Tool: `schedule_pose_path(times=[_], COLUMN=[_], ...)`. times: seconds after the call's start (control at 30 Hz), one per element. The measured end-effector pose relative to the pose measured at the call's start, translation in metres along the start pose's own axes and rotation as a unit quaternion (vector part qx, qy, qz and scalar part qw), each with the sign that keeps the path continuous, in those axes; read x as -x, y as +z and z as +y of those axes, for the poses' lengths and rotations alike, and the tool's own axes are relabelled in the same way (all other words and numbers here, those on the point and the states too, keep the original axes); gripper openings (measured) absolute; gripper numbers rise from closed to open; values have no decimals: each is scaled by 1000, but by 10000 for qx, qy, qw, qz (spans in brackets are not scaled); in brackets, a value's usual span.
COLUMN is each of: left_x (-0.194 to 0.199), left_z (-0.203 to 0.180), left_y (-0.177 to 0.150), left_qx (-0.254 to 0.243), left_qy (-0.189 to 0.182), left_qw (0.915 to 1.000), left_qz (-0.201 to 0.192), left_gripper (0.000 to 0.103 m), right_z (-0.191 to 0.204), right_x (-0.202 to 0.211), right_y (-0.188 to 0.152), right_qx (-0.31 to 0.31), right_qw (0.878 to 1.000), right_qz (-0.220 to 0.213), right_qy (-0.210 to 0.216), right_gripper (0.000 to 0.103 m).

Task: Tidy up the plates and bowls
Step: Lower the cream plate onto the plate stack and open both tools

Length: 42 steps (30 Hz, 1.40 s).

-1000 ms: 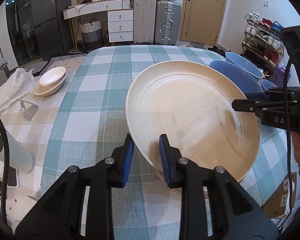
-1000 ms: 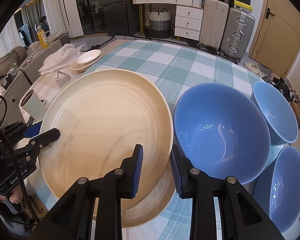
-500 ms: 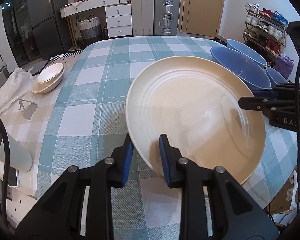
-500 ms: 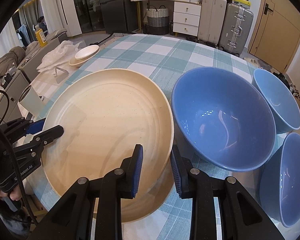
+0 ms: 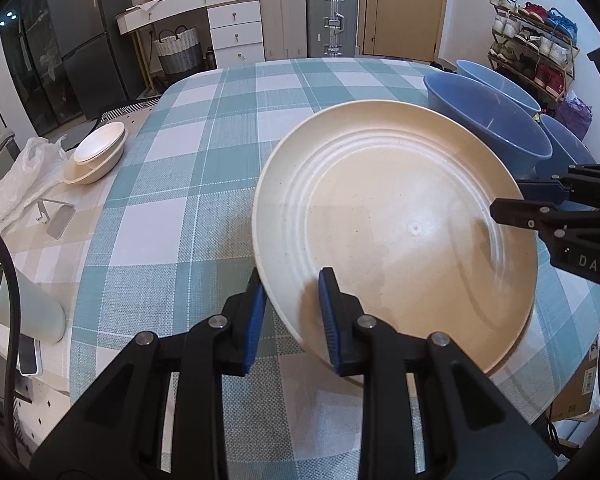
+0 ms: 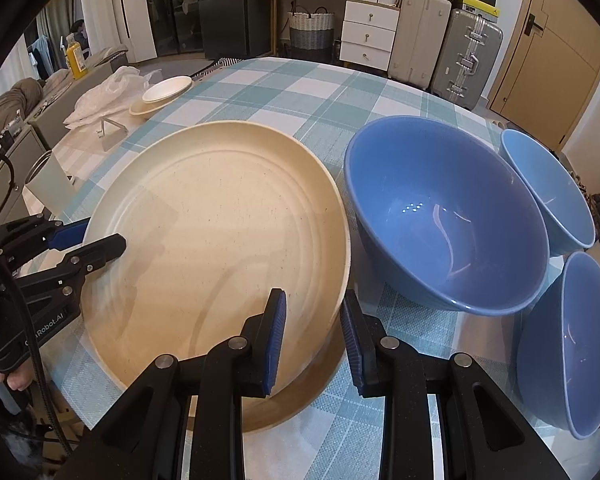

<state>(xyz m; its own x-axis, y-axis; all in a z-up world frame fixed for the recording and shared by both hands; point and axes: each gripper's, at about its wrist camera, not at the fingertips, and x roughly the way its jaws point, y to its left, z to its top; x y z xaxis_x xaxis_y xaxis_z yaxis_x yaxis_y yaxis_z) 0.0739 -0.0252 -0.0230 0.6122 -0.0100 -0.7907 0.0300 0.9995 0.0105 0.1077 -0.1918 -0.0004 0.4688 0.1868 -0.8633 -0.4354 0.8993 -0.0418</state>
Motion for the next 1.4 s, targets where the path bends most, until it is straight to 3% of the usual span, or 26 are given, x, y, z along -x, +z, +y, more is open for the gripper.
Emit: schedule_pose_path(times=[0.93, 1.4], left_x=[-14, -15], left_z=[-17, -20], left_y=[-7, -10], left_qx=[-324, -413], left_qy=[113, 99], left_qw=[9994, 9990], left_qz=[58, 125], left_gripper=[24, 30], right_z=[-1, -2], right_x=[-11, -12], right_y=[-18, -21], right_qx=[-17, -19], right_qw=[9995, 9994], right_qz=[107, 163], right_qy=[-301, -297], right_gripper=[29, 29])
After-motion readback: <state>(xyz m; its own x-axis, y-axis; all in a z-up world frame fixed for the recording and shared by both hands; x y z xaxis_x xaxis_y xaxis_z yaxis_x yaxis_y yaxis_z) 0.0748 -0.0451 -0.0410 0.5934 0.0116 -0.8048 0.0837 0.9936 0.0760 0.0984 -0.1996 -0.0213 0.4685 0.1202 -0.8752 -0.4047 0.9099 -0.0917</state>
